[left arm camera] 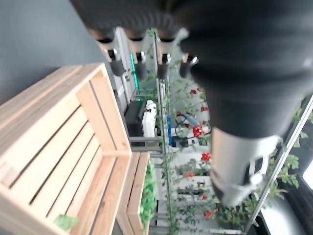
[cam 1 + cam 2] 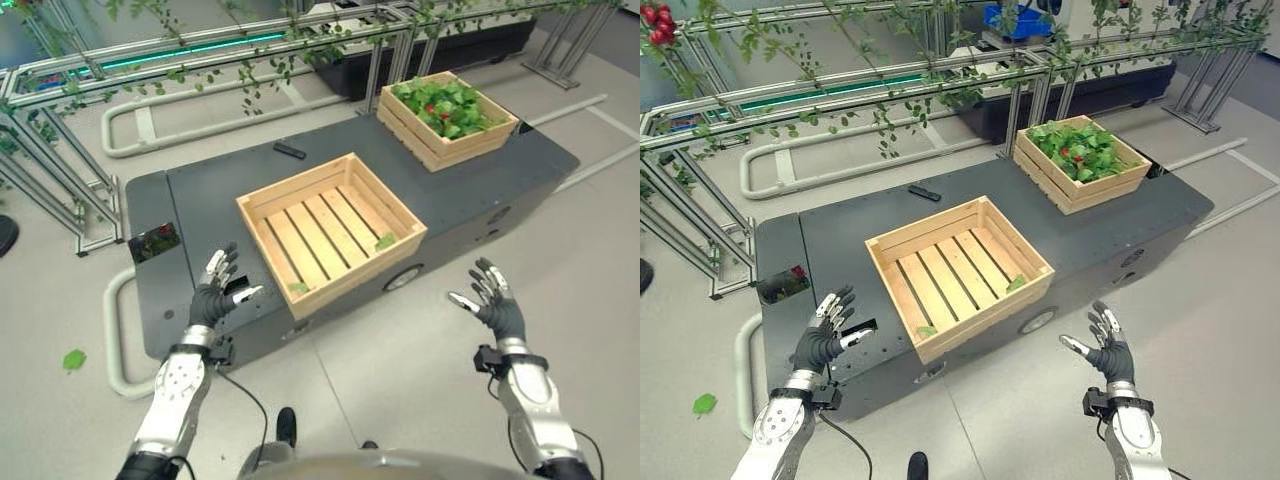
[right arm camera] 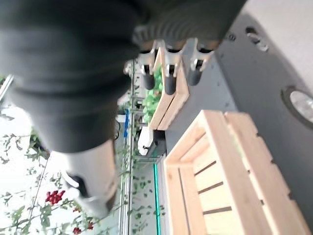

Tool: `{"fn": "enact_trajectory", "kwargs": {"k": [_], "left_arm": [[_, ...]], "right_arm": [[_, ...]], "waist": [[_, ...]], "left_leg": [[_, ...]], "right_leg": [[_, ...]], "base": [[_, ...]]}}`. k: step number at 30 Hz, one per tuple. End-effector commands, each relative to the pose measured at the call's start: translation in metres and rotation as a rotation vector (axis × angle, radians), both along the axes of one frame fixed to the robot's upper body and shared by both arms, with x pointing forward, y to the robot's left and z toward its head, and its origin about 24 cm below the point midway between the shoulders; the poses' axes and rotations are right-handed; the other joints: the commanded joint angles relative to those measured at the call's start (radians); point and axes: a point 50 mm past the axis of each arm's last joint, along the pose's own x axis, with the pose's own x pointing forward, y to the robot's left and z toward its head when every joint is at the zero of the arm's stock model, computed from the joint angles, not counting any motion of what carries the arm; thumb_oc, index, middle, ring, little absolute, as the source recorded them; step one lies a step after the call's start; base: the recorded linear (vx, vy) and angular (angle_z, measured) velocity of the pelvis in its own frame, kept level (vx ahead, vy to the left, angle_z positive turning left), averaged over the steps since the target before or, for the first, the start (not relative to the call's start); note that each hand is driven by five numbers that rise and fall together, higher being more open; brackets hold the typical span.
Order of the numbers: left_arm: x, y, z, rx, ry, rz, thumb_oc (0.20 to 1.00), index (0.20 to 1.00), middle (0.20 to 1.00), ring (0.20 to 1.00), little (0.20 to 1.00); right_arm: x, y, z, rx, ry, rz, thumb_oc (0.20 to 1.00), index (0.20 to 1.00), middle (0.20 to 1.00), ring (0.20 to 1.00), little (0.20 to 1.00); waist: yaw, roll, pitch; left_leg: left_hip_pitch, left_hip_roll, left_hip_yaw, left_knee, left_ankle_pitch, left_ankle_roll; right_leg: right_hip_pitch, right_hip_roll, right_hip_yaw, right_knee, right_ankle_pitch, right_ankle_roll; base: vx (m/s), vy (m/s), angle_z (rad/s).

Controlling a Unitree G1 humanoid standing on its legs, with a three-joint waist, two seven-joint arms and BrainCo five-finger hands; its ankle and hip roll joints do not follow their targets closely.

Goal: Pick up the fruits from the basket on one side to the basket on the other side

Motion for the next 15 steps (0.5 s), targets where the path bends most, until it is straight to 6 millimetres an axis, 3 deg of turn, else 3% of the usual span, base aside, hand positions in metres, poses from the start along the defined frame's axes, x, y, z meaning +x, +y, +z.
{"fn": "enact_trajectory", "kwargs": {"k": [1,8,15], "left_arm": [[0.006,0.0,0.017,0.057,-0.093,-0.042,1.0,1.0,1.0,1.0,1.0],[0.009,-0.003,0.021,0.071,-0.107,-0.055,1.0,1.0,1.0,1.0,1.0],[0.008,0.002,0.026,0.071,-0.133,-0.03,1.0,1.0,1.0,1.0,1.0]], "right_arm": [[0.01,-0.003,0.015,-0.032,-0.08,0.005,1.0,1.0,1.0,1.0,1.0],[0.013,0.002,0.016,-0.027,-0.087,0.024,1.0,1.0,1.0,1.0,1.0],[0.023,0.011,0.02,-0.028,-0.105,0.061,1.0,1.0,1.0,1.0,1.0]], "waist": [[-0.004,-0.023,-0.047],[-0.004,-0.029,-0.056],[0.033,-0.04,-0.044]], "left_leg": [[0.018,0.065,0.014,0.129,-0.143,-0.045],[0.038,0.066,0.013,0.114,-0.145,-0.042],[0.029,0.049,0.034,0.128,-0.167,-0.022]], "right_leg": [[-0.044,-0.059,0.03,0.052,0.008,0.099],[-0.034,-0.058,0.023,0.051,0.007,0.1],[-0.063,-0.084,0.033,0.051,0.043,0.129]], "base": [[0.04,0.036,-0.01],[0.01,0.009,0.0],[-0.01,0.062,-0.07]]}}
